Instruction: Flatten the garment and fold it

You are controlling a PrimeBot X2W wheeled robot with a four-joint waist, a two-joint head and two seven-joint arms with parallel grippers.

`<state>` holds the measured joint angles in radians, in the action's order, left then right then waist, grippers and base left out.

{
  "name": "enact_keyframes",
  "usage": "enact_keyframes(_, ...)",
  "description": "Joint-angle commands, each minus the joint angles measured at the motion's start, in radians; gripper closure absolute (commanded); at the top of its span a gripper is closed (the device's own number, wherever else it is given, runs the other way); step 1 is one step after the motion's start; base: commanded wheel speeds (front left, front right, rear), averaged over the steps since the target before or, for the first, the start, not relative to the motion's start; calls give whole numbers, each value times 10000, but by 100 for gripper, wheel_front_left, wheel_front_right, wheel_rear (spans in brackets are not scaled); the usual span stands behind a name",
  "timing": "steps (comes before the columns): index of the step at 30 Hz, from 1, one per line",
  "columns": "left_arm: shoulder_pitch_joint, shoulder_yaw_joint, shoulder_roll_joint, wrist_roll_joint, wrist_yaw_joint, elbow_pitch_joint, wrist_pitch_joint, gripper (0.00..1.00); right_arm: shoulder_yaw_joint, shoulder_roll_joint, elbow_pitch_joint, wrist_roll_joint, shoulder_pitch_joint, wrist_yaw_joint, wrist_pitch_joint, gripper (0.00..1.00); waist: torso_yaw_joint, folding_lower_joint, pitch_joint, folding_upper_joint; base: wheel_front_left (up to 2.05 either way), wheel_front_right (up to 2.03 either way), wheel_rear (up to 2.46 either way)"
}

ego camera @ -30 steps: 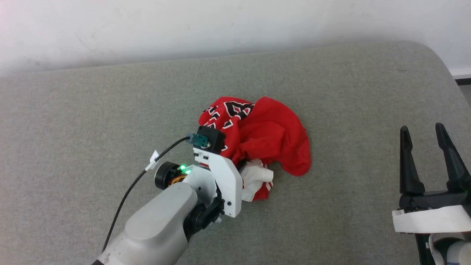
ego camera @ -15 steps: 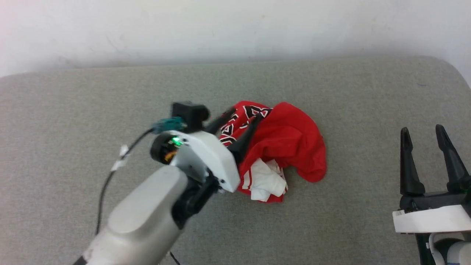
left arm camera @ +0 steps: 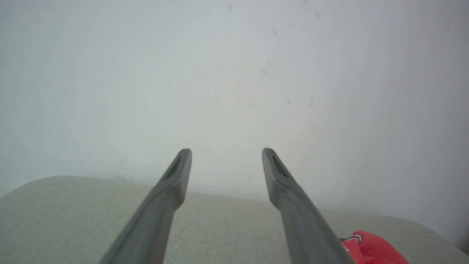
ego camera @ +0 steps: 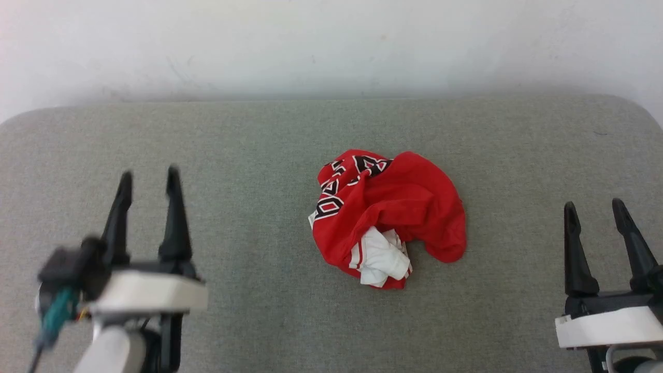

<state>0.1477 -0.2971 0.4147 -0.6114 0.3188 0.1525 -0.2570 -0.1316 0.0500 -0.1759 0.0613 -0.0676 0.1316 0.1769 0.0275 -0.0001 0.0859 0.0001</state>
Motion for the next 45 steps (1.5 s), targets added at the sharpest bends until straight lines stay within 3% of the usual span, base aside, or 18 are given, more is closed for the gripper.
enact_keyframes(1, -661, 353, -251, 685, -51, 287, -43, 0, -29, 3, 25, 4, -162, -9, 20, 0, -45, 1, -51, -1, 0, 0, 0)
enact_keyframes(7, -2768, 1217, -1313, 2835, -643, 1039, -45, 0, -23, 3, 338, 69, -672, -9, 6, 0, 17, 1, -305, -1, 0, 0, 0)
enact_keyframes(17, -3202, 2013, -2566, 3611, -1877, 1006, -46, 0, 25, 3, 547, 360, -194, -9, -548, 0, 442, 1, -350, -1, 0, 0, 0)
enact_keyframes(21, -3064, 2248, -2838, 3848, -2318, 942, -46, 0, 164, 3, 428, 506, 907, -9, -1791, 0, 567, 1, -73, -1, 0, 0, 0)
enact_keyframes(28, -2787, 2416, -3248, 4113, -2904, 748, -47, 0, 385, 205, 884, 217, 2768, -9, -5487, 0, 998, 1, 528, -1, 0, 0, 0)
enact_keyframes(33, -2548, 2443, -3462, 4173, -3174, 619, -47, 0, 527, 672, 1508, 271, 3128, -9, -7929, 0, 1472, 1, 869, -1, 0, 0, 0)
enact_keyframes(39, -2382, 2597, -3559, 4170, -3395, 428, -47, 0, 882, 1158, 1852, 397, 3171, -9, -8695, 0, 1860, 1, 1125, -1, 0, 0, 0)
enact_keyframes(45, -2182, 2680, -3613, 4174, -3654, 192, -47, 0, 1362, 1392, 3097, 745, 3364, -9, -8492, 0, 2093, 1, 1296, -1, 0, 0, 0)
